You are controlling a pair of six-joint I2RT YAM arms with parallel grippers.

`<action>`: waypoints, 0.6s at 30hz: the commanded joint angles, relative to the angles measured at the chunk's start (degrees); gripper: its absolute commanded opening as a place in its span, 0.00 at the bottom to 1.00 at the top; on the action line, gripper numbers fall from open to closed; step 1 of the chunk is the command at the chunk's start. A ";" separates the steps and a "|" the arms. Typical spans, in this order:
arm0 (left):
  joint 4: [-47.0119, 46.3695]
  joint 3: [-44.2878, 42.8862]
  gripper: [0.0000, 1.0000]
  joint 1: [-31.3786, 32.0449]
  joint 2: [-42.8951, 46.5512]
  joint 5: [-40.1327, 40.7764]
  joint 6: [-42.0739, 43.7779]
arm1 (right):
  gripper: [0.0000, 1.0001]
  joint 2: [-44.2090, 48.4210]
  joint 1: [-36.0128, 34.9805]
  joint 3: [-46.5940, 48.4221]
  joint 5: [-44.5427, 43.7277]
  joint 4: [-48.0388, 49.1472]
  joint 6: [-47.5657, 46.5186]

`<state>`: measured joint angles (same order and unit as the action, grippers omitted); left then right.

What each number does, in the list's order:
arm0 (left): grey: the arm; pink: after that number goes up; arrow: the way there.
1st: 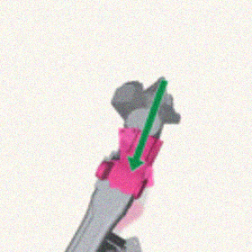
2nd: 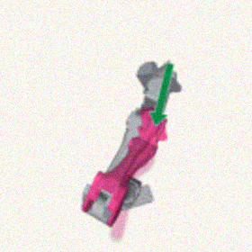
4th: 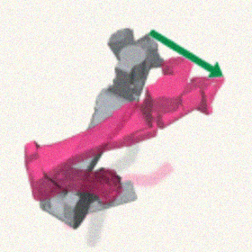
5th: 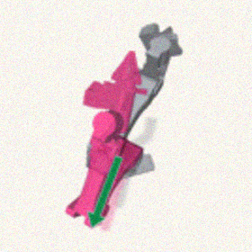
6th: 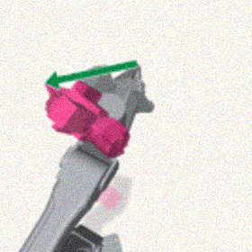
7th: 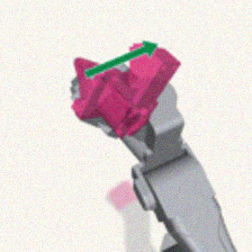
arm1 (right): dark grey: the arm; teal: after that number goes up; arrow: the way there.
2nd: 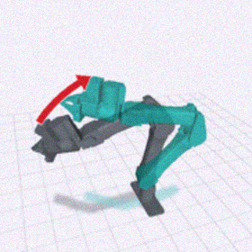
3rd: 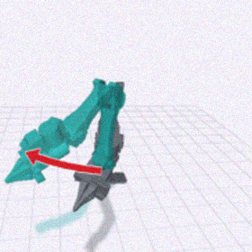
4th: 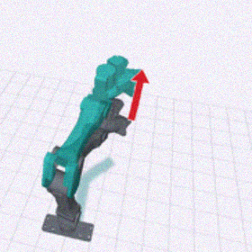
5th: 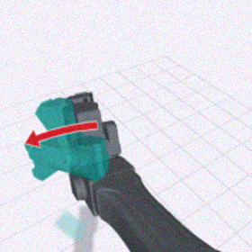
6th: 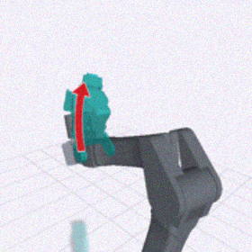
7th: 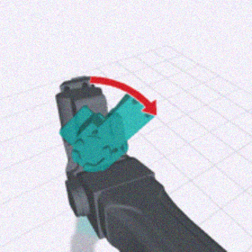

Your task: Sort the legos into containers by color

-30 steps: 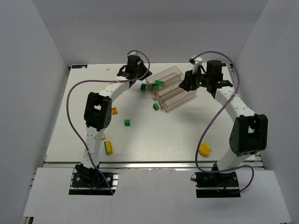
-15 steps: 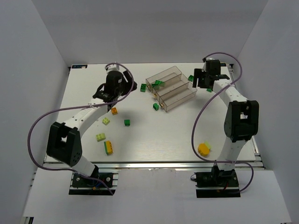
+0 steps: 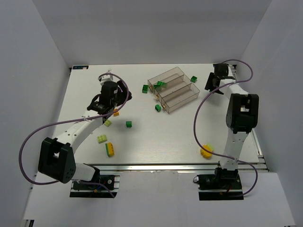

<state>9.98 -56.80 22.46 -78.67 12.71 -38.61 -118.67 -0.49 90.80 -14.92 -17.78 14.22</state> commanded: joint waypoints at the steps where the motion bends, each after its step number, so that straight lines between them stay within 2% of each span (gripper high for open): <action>1: 0.13 0.46 0.77 -0.22 2.21 1.00 -0.59 | 0.67 -2.43 -0.12 3.84 -2.13 2.57 1.34; 8: 3.02 -1.03 0.77 -0.22 2.12 1.79 0.11 | 0.68 -7.89 1.72 9.56 -1.69 3.98 1.78; 18: 3.56 -2.26 0.77 -0.22 1.24 1.88 -0.33 | 0.66 -11.23 2.07 10.62 -0.29 3.28 2.39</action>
<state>13.13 -56.86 22.46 -78.43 13.96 -38.83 -128.49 1.23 99.61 -15.27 -15.94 15.33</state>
